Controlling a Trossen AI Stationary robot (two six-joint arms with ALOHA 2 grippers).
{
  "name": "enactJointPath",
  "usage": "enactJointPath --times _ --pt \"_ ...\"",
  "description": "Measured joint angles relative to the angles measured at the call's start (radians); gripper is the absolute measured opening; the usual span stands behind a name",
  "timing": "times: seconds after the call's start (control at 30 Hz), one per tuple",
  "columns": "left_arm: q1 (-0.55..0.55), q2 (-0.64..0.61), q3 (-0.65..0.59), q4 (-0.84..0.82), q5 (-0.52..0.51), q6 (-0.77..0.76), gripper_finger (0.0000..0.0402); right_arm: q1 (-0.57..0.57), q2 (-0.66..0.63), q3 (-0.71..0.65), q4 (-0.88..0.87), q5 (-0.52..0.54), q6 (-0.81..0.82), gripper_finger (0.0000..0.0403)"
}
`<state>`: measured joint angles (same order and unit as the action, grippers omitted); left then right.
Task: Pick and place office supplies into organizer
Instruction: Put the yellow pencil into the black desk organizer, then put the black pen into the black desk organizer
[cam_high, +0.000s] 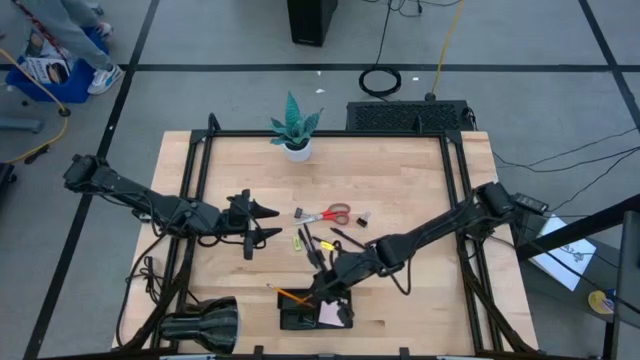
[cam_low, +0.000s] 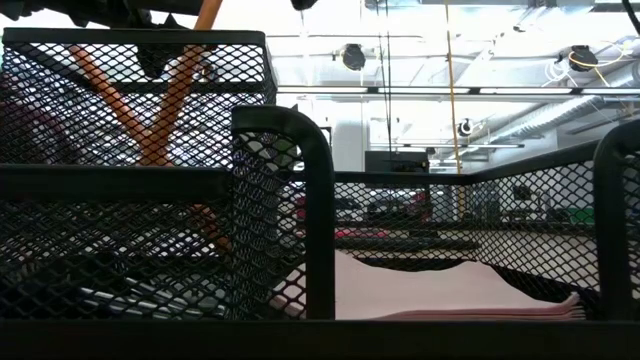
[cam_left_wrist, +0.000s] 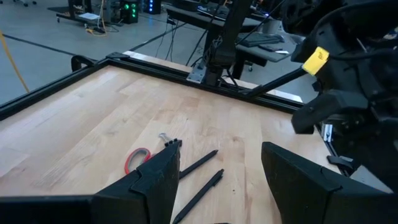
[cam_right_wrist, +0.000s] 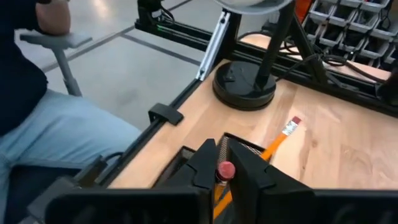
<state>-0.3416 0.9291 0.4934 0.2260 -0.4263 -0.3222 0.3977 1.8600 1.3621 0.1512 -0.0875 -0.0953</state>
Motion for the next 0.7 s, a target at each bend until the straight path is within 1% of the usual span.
enactJointPath --times 0.27,0.47,0.5,0.6,0.7 --pt "0.0 0.0 0.0 -0.012 0.0 0.0 0.0232 -0.003 0.04 0.0 0.026 0.003 -0.043 0.0075" --pt "-0.001 0.0 0.0 -0.015 0.0 0.0 0.0232 0.009 0.034 0.0 0.074 0.016 -0.157 0.0127" --pt "-0.001 0.0 0.0 -0.015 0.0 -0.001 0.0232 0.014 0.03 0.0 0.078 0.037 -0.176 0.0134" --pt "-0.001 0.0 0.0 -0.016 -0.001 -0.003 0.0232 0.037 0.006 0.0 0.065 0.141 -0.224 0.0149" --pt "0.0 0.0 0.0 -0.019 -0.001 -0.004 0.0232 0.066 -0.028 0.0 0.02 0.284 -0.274 0.0155"
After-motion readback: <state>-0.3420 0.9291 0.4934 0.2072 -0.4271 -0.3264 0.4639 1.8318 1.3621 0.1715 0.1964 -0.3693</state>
